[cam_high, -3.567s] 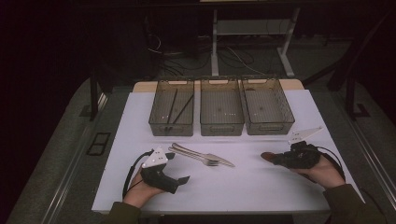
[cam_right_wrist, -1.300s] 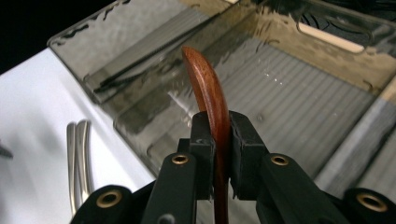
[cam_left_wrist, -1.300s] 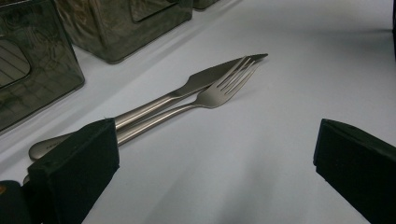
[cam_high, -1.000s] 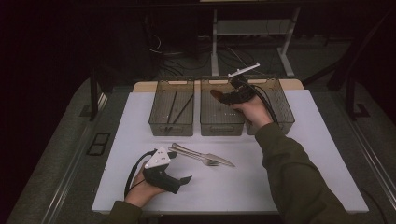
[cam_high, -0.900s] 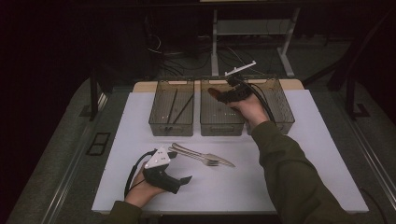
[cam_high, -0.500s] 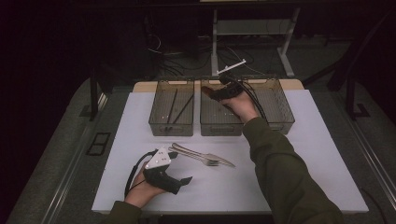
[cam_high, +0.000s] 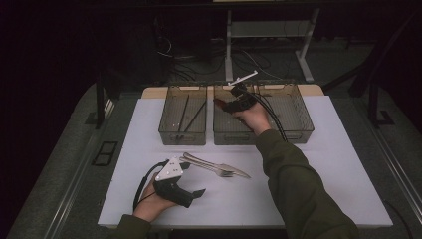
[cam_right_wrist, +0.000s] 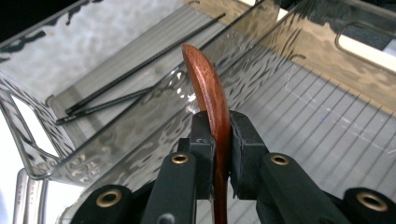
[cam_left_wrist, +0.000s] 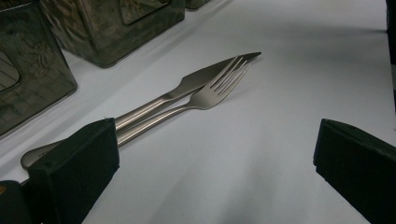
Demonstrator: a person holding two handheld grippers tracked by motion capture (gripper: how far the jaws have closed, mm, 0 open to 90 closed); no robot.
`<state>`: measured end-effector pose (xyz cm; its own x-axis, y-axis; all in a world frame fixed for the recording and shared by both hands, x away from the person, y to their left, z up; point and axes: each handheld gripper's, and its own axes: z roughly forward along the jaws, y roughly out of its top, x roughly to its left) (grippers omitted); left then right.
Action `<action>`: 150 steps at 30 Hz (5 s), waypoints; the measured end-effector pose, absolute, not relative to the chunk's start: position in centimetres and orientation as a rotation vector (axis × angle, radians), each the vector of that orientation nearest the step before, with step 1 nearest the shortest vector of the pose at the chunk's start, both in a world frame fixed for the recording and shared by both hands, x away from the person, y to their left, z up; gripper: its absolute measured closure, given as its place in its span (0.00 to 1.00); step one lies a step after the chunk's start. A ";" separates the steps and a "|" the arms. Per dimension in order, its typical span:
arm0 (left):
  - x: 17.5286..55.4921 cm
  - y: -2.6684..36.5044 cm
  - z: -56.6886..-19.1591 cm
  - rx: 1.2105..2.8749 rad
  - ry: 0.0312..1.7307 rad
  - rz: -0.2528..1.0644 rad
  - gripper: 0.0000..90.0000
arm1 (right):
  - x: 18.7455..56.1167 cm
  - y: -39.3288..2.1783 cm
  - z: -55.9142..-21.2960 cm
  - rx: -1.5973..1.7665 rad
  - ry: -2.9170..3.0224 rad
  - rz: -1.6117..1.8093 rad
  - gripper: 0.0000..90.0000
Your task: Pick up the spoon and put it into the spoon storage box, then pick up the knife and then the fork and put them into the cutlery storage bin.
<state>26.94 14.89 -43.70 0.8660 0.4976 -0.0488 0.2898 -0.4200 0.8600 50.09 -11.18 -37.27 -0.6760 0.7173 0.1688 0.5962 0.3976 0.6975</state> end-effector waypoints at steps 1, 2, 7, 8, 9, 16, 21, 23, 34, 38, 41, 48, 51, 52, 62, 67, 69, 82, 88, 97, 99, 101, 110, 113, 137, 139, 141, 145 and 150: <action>26.9 14.9 -43.7 2.034 0.575 0.259 0.00 | 50.1 -11.2 -37.4 1.180 2.492 1.134 0.89; 26.9 14.9 -43.7 2.033 0.577 0.258 0.00 | 50.0 -11.2 -37.6 1.184 2.494 1.129 0.89; 26.9 14.9 -43.7 2.038 0.580 0.256 0.00 | 49.9 -11.4 -38.4 1.199 2.502 1.107 0.83; 26.9 14.9 -43.7 2.037 0.580 0.255 0.00 | 49.9 -11.4 -38.5 1.200 2.499 1.107 0.78; 26.9 14.9 -43.7 2.037 0.580 0.256 0.00 | 49.9 -11.5 -38.5 1.207 2.498 1.102 0.75; 26.9 14.9 -43.8 2.036 0.583 0.256 0.00 | 49.1 -12.4 -37.3 1.173 2.466 1.164 0.57; 26.9 14.8 -43.8 2.038 0.583 0.261 0.00 | 47.7 -14.1 -36.1 1.147 2.436 1.272 0.53; 27.0 14.9 -43.8 2.045 0.581 0.264 0.00 | 47.1 -14.9 -35.7 1.142 2.425 1.309 0.52; 26.9 14.9 -44.0 2.056 0.591 0.268 0.00 | 42.4 -18.7 -34.6 1.021 2.392 1.390 0.42; 26.9 14.9 -44.0 2.059 0.590 0.269 0.00 | 40.6 -20.2 -35.0 1.002 2.385 1.392 0.41; 26.9 14.9 -44.0 2.059 0.593 0.269 0.00 | 39.4 -21.3 -35.4 1.009 2.372 1.417 0.40; 27.0 14.9 -44.0 2.059 0.598 0.271 0.00 | 36.6 -23.2 -36.8 1.009 2.360 1.452 0.37; 27.0 15.0 -44.0 2.059 0.601 0.272 0.00 | 35.2 -23.9 -37.5 0.997 2.350 1.445 0.36; 27.0 15.0 -44.0 2.059 0.601 0.272 0.00 | 34.8 -24.1 -37.8 0.997 2.339 1.438 0.35; 27.0 15.0 -44.0 2.057 0.604 0.274 0.00 | 31.3 -26.4 -40.5 1.032 2.316 1.428 0.28; 26.9 15.0 -43.9 2.055 0.604 0.276 0.00 | 29.9 -27.2 -41.6 1.052 2.319 1.412 0.27; 26.9 15.0 -43.9 2.058 0.604 0.276 0.00 | 29.3 -27.5 -42.0 1.054 2.321 1.399 0.27; 26.8 15.1 -43.9 2.061 0.604 0.281 0.00 | 26.7 -29.0 -43.9 1.033 2.353 1.346 0.25; 26.9 15.2 -43.6 2.060 0.601 0.291 0.00 | 26.1 -29.7 -44.8 1.058 2.364 1.344 0.24; 27.8 16.2 -42.7 2.055 0.654 0.298 0.12 | 26.2 -29.5 -44.9 1.047 2.385 1.342 0.23; 28.2 16.4 -42.5 2.057 0.670 0.299 0.16 | 26.2 -29.6 -44.9 1.048 2.384 1.346 0.22; 28.7 16.6 -42.3 2.063 0.695 0.306 0.19 | 26.2 -29.6 -44.8 1.048 2.382 1.348 0.22; 31.4 17.5 -42.0 2.071 0.819 0.329 0.53 | 26.1 -29.7 -44.9 1.055 2.390 1.323 0.22; 32.5 17.5 -42.2 2.099 0.854 0.339 0.68 | 26.1 -29.8 -44.9 1.056 2.385 1.318 0.23; 36.1 17.8 -44.5 2.185 0.994 0.371 0.98 | 26.1 -30.0 -45.0 1.069 2.377 1.318 0.23; 36.1 17.7 -44.6 2.185 0.994 0.367 0.98 | 26.1 -30.0 -45.0 1.069 2.378 1.316 0.23; 36.1 17.7 -44.7 2.188 0.996 0.364 0.98 | 26.1 -30.0 -45.0 1.070 2.378 1.316 0.23; 36.1 17.7 -44.7 2.190 0.995 0.360 0.99 | 26.1 -30.0 -45.0 1.070 2.380 1.312 0.23; 36.1 17.8 -44.6 2.205 0.986 0.355 0.99 | 26.1 -30.1 -45.0 1.071 2.380 1.311 0.23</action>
<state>36.08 17.77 -44.60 0.6749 0.7373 -0.0285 0.5499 -0.4769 0.6857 26.08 -30.06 -44.98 -0.7101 0.6887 0.1465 0.4917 0.3361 0.8033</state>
